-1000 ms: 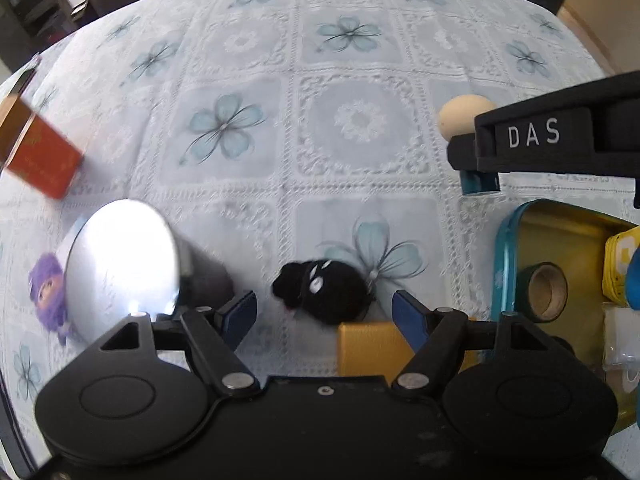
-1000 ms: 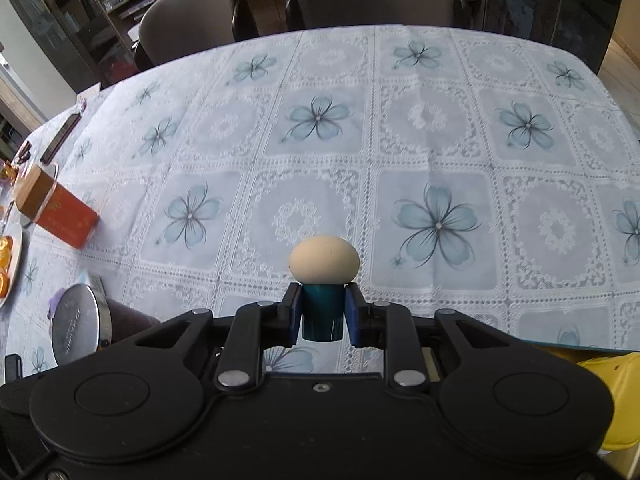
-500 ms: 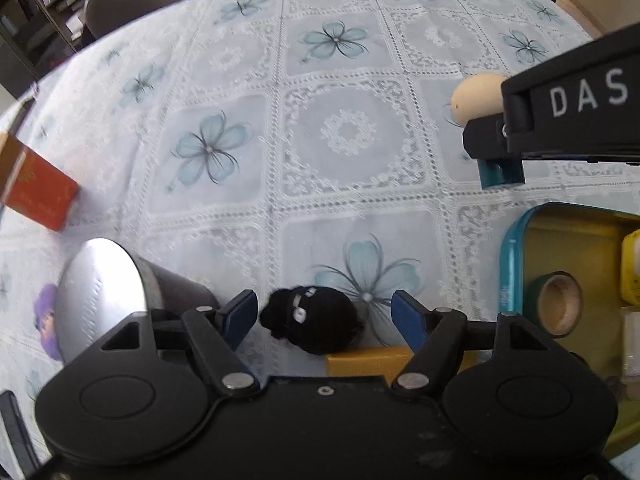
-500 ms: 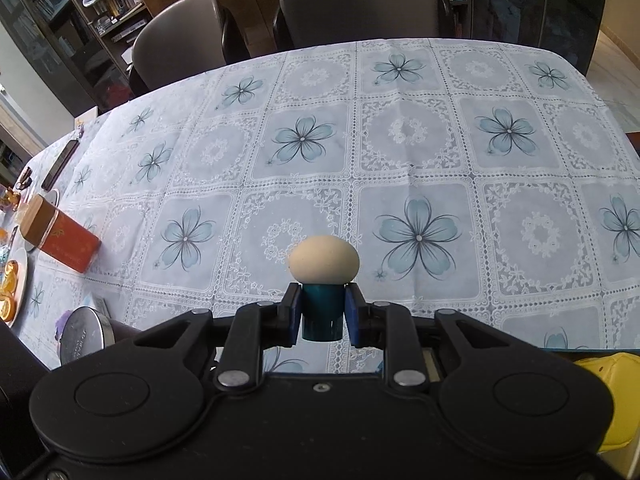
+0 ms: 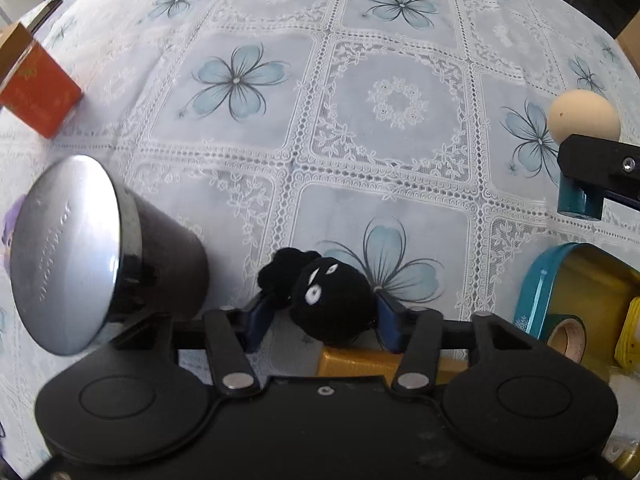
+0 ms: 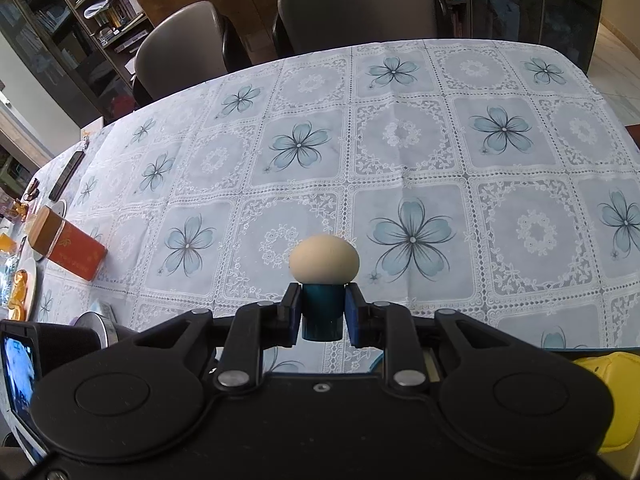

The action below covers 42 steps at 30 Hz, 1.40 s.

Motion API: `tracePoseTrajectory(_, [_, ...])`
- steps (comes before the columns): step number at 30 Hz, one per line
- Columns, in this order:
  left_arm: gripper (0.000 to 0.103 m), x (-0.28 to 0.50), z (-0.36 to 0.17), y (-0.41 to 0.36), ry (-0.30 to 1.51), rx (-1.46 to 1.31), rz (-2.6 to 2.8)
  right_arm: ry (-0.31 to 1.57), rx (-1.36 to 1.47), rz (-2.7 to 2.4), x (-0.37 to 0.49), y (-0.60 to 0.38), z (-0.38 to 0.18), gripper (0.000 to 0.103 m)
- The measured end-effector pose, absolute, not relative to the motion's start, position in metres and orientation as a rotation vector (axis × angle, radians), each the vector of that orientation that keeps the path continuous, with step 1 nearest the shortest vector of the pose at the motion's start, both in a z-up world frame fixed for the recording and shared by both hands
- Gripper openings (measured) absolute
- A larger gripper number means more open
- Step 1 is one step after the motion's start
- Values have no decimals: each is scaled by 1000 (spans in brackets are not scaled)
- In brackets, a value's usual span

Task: Organize soft objects
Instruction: 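Grasp the black plush toy with the left tool while the right tool holds the brush, then carry the black plush and teal brush over the gold tray and release both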

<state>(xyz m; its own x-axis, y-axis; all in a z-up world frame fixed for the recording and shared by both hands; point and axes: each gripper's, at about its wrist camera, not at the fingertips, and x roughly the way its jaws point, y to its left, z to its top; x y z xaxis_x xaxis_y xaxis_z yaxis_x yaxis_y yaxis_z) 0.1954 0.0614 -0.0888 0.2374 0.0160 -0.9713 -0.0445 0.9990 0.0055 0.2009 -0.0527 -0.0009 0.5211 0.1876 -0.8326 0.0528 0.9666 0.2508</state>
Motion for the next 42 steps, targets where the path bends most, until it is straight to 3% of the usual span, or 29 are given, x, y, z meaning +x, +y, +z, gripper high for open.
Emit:
tracePoseTrajectory(20, [46, 165, -31, 86, 1265, 69, -115, 1096, 228, 173, 166, -21, -9, 24])
tracePoseTrajectory(42, [46, 65, -34, 127, 1301, 187, -238, 1179, 231, 124, 69, 35, -15, 24])
